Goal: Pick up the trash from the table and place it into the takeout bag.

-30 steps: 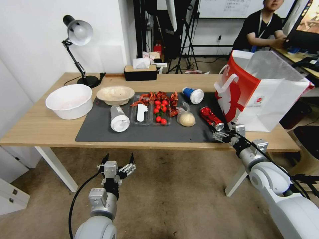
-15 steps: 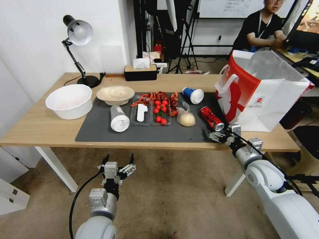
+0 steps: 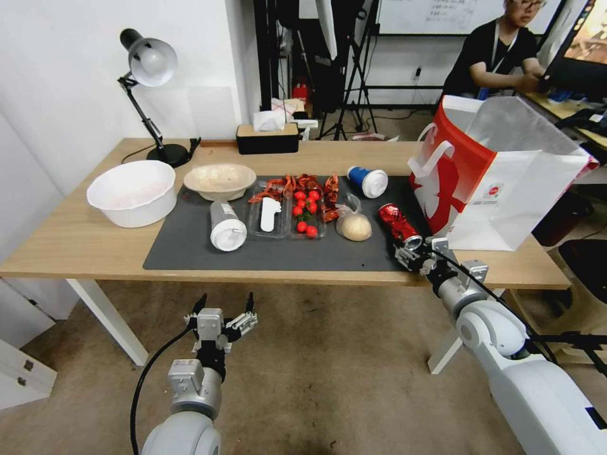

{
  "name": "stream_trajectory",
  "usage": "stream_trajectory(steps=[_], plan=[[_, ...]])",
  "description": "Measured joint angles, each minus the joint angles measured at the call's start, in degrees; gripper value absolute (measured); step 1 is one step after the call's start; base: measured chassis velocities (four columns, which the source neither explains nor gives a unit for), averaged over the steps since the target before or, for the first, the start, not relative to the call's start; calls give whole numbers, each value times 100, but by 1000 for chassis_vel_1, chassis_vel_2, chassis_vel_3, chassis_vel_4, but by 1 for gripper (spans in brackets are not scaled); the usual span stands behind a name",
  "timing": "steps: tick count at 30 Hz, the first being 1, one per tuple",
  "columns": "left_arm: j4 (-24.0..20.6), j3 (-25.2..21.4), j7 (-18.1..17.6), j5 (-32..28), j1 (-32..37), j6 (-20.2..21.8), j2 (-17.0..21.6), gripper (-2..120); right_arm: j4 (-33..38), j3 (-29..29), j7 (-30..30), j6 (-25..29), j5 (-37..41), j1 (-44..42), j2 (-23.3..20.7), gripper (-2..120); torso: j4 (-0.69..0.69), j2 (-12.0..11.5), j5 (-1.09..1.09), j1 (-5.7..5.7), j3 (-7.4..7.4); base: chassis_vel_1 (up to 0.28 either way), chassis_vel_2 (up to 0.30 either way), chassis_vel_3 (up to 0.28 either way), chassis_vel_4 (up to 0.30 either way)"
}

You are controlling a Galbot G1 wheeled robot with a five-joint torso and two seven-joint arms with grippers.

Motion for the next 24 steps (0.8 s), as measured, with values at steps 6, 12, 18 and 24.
stream_trajectory(steps=[6,12,18,24], plan=[[3,0,-2,0,-3,-2,-4,100,-8,1,0,6,9,-15,2,51,0,0,0,0,0,0,0,0,0],[13,6,-7,0,-1,-12,-6,100,5,31,14,24,34,-64,-10,51,0,1,0,0,0,0,0,0,0],[-3,10,-11,-15,-2,-32,-7,100,327,128,-21,437,51,-258,-103,51,0,1,1,0,-1,0,0,0,0],[-31,-45,-11,-27,4,-37,3,100,1586,405,60,741,625,-275,-592,51,0,1,0,0,0,0,0,0,0]])
